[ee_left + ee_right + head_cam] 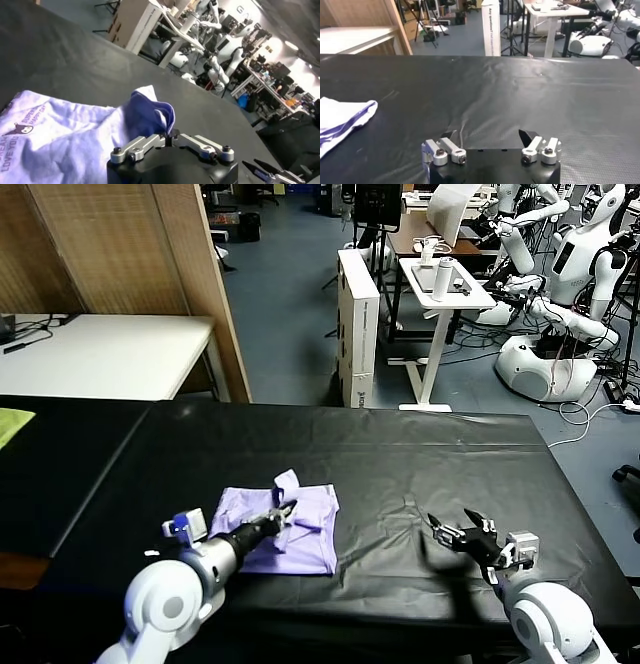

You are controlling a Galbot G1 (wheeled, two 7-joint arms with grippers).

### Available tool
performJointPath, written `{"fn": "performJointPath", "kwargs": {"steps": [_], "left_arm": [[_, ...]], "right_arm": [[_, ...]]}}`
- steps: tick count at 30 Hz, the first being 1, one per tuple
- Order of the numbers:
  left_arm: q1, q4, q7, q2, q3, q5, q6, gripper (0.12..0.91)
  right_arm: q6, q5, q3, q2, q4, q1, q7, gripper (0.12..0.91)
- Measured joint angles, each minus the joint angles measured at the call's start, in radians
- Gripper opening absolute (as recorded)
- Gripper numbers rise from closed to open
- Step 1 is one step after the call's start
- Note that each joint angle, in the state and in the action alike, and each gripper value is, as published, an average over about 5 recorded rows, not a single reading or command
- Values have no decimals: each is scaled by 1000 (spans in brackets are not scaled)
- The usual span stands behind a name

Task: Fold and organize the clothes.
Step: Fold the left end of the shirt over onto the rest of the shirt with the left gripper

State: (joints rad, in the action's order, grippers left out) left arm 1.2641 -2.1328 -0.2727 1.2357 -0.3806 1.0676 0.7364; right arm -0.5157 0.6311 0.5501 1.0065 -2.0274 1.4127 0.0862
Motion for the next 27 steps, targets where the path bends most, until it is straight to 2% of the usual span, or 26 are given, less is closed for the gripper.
{"fn": "performJointPath", "kwargs": {"steps": [9, 11, 14, 19, 22, 25, 27], "left_arm": [[5, 22, 9, 25, 6, -38, 0, 174], [11, 22, 12, 33, 8, -49, 0, 209], [21, 14, 12, 45, 13, -55, 0, 355], [36, -9, 7, 65, 20, -65, 0, 677], [42, -26, 8, 79, 11, -76, 0, 833], [51, -48, 24, 80, -13, -96, 0, 896], [58, -64, 48, 68, -39, -124, 0, 904]], "right_arm": [[0, -1, -3, 0, 2, -3, -1, 907], [0, -1, -7, -3, 3, -5, -3, 907], [3, -1, -15, -13, 3, -7, -11, 907], [15, 0, -30, -42, -11, -16, -39, 907], [22, 8, -48, -65, -28, -27, -61, 907], [25, 23, -79, -86, -45, -45, -79, 907], [25, 32, -113, -97, -55, -66, -85, 907]]}}
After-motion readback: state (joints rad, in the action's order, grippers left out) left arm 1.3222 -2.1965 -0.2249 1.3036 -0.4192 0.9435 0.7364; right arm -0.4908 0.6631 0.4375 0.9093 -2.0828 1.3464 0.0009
